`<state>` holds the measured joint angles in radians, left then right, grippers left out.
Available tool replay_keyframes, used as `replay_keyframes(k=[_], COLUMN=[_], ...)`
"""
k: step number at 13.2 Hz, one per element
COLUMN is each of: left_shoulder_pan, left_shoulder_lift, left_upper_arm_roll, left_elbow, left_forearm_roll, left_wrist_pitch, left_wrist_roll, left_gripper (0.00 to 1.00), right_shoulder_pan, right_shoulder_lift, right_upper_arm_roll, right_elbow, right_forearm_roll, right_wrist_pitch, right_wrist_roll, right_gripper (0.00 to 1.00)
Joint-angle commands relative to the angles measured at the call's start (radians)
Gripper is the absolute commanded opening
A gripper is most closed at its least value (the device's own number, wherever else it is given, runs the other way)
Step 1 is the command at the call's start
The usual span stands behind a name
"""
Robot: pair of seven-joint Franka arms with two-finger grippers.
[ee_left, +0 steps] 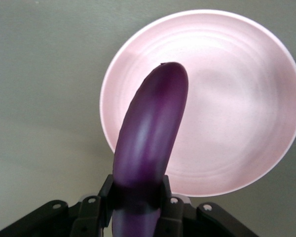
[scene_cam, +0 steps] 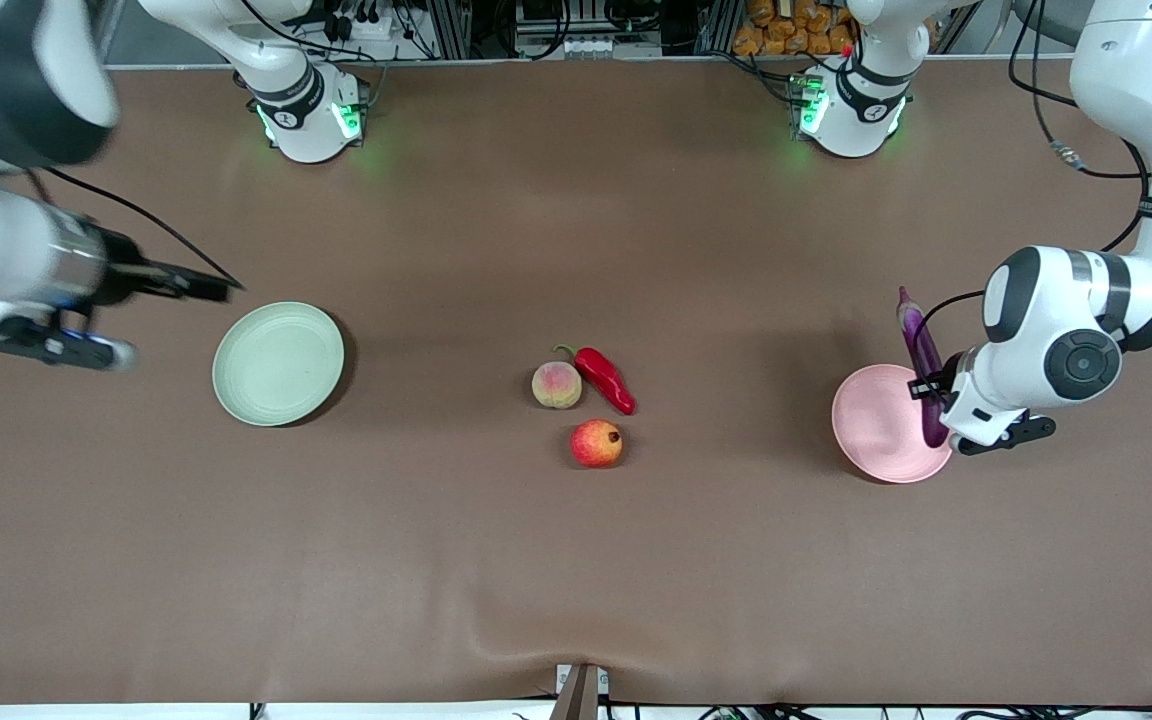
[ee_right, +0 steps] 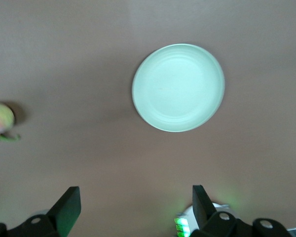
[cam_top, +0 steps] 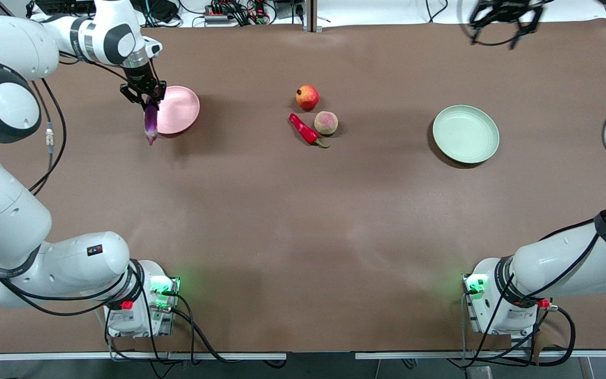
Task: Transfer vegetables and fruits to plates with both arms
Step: 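Carry the eggplant to the pink plate while the right gripper reaches out, then lower the eggplant onto the pink plate while the right gripper grasps the peach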
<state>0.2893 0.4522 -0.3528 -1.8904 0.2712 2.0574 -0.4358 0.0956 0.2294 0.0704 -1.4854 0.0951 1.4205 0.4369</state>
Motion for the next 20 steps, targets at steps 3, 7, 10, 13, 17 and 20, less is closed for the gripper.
replay_keyframes(k=[3,7,10,13,17,20], left_shoulder_pan=[0.028,0.030,0.036,0.036,0.060,0.054], left_shoulder_lift=[0.057,0.072,0.094,0.098,0.056,-0.029], left_upper_arm_roll=[-0.011,-0.011,-0.009,-0.002,-0.005,-0.028], left_elbow=[-0.004,0.002,0.011,0.016,0.016,0.031], left_forearm_roll=[0.003,0.008,0.008,0.008,0.010,-0.009], left_wrist_pitch=[0.079,0.090,0.105,0.125,0.115,0.037], left_wrist_roll=[0.012,0.012,0.011,0.011,0.011,0.000], left_gripper=[0.00,0.00,0.00,0.43,1.00,1.00], right_shoulder_pan=[0.183,0.308,0.384,0.426,0.441,0.457], right_shoulder_lift=[0.120,0.230,0.361,0.444,0.475,0.504], right_upper_arm_roll=[0.008,0.048,0.071,0.074,0.074,0.074], right_elbow=[0.001,-0.062,-0.067,-0.064,-0.065,-0.061], right_forearm_roll=[0.100,0.100,0.089,0.039,0.038,0.023], right_wrist_pitch=[0.148,0.455,0.695,0.845,0.908,0.954], right_wrist_roll=[0.339,0.399,0.477,0.482,0.488,0.528], right_gripper=[1.00,1.00,1.00,1.00,1.00,1.00])
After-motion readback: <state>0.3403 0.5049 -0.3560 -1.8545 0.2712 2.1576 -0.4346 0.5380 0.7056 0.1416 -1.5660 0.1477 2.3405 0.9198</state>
